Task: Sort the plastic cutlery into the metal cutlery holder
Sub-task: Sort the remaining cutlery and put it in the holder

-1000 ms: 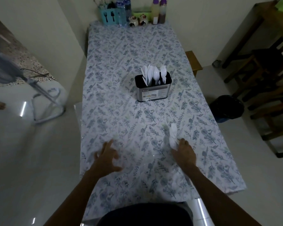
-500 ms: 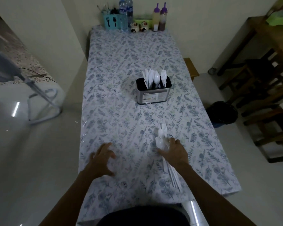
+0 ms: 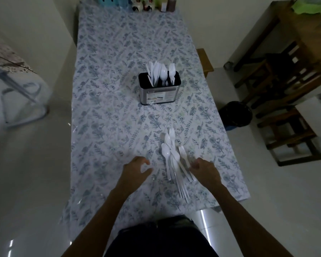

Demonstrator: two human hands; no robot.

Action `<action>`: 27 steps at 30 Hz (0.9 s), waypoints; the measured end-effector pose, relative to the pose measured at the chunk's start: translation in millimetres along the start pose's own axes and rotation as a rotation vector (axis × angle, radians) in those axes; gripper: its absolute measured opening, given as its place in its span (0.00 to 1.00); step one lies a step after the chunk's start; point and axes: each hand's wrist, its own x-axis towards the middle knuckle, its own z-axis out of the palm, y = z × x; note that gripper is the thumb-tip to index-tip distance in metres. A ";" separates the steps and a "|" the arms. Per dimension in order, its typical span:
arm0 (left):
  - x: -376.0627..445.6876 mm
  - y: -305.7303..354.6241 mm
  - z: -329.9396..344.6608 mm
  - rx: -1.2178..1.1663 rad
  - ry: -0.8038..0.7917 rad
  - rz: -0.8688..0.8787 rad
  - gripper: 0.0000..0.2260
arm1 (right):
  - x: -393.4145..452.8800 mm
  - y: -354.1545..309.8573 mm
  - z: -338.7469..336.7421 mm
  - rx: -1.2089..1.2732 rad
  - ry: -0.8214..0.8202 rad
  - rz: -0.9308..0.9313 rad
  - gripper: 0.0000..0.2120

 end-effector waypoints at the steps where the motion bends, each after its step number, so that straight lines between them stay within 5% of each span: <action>1: 1.2 12.3 7.4 -0.064 0.007 -0.005 0.08 | 1.7 -0.9 1.4 0.012 -0.033 -0.016 0.12; 15: 16.3 86.2 64.9 -0.157 0.008 -0.119 0.04 | 24.0 42.4 1.5 0.060 0.013 -0.139 0.10; 22: 12.7 91.3 71.0 -0.179 0.021 -0.178 0.05 | 15.0 36.1 -0.7 0.181 0.165 -0.221 0.02; 27: 29.0 100.5 72.2 -0.689 0.033 -0.375 0.15 | -2.7 6.5 -4.3 0.473 -0.078 -0.462 0.05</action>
